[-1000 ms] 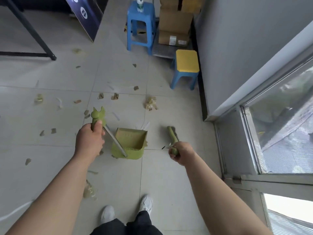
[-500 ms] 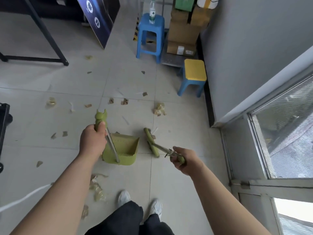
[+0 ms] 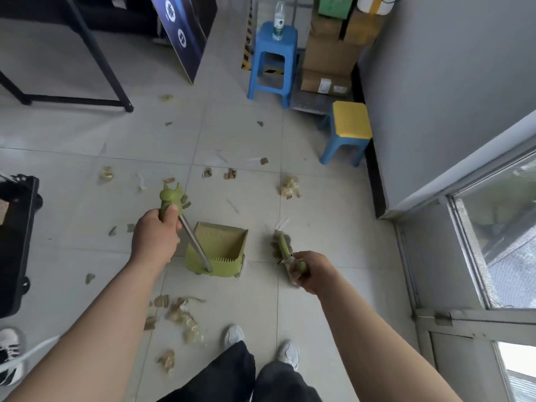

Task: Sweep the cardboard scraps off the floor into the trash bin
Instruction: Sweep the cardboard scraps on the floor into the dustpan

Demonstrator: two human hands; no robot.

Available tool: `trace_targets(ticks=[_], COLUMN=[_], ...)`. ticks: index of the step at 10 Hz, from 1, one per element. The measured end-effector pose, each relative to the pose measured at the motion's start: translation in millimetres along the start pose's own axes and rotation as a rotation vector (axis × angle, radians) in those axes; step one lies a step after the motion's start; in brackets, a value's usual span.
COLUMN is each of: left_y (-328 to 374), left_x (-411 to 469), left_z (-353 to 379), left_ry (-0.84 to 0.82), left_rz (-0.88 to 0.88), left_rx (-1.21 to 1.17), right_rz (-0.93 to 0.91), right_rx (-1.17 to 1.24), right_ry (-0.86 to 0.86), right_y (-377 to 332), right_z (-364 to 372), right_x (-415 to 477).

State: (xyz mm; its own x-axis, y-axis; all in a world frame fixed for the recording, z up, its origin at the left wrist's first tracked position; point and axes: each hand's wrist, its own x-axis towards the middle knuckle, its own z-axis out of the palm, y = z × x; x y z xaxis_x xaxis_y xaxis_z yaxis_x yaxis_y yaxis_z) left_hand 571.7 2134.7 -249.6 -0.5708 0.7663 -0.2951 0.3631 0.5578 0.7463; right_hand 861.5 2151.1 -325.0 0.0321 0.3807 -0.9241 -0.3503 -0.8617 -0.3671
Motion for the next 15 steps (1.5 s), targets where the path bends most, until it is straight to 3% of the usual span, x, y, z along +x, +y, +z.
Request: trace_targets(ticks=[2,4,6,7,9,11,12,13,14,15], left_y=[-5.3,-1.8,7.7,11.2,23.3,36.1,38.8,40.1,42.6,48.8], left_x=[12.0,17.9,23.7,25.9,25.8,25.6,24.6,21.1,18.1,17.4], left_z=[-15.4,-5.7,7.5,12.3,33.0,63.5,72.9,78.2,80.6,82.2], left_ry=[0.014,-0.026,-0.045,-0.017,0.035,0.090,0.122,0.139,0.158,0.164], left_rz=[-0.005,-0.013,-0.012,-0.031,-0.087,-0.125,-0.147,-0.169,-0.182,-0.182], left_rx=[-0.006,-0.029,-0.053,-0.061,-0.057,-0.080,-0.106,-0.120,-0.137,-0.142], right_rz=[0.000,-0.061,-0.033,0.100,-0.016,-0.064,-0.101,-0.120,-0.256,-0.101], right_rx=[0.029,0.022,-0.230,-0.380,-0.294,-0.625,-0.651,-1.079,-1.359,-0.954], right_ry=[-0.049,-0.051,-0.039,-0.028,0.135,0.131,0.120,-0.030,-0.075,-0.058], right_y=[2.1,-23.9,-40.2,-61.1,-101.5,-102.7,-102.5,-102.5,-109.8,-130.3], right_z=[34.4,23.6,6.0,-12.3,-37.9,-24.7,-17.1,1.5,10.7,15.3], right_x=[-1.0,-12.3,-9.5,-0.9,31.3,58.0,71.4,63.0,54.7,51.5])
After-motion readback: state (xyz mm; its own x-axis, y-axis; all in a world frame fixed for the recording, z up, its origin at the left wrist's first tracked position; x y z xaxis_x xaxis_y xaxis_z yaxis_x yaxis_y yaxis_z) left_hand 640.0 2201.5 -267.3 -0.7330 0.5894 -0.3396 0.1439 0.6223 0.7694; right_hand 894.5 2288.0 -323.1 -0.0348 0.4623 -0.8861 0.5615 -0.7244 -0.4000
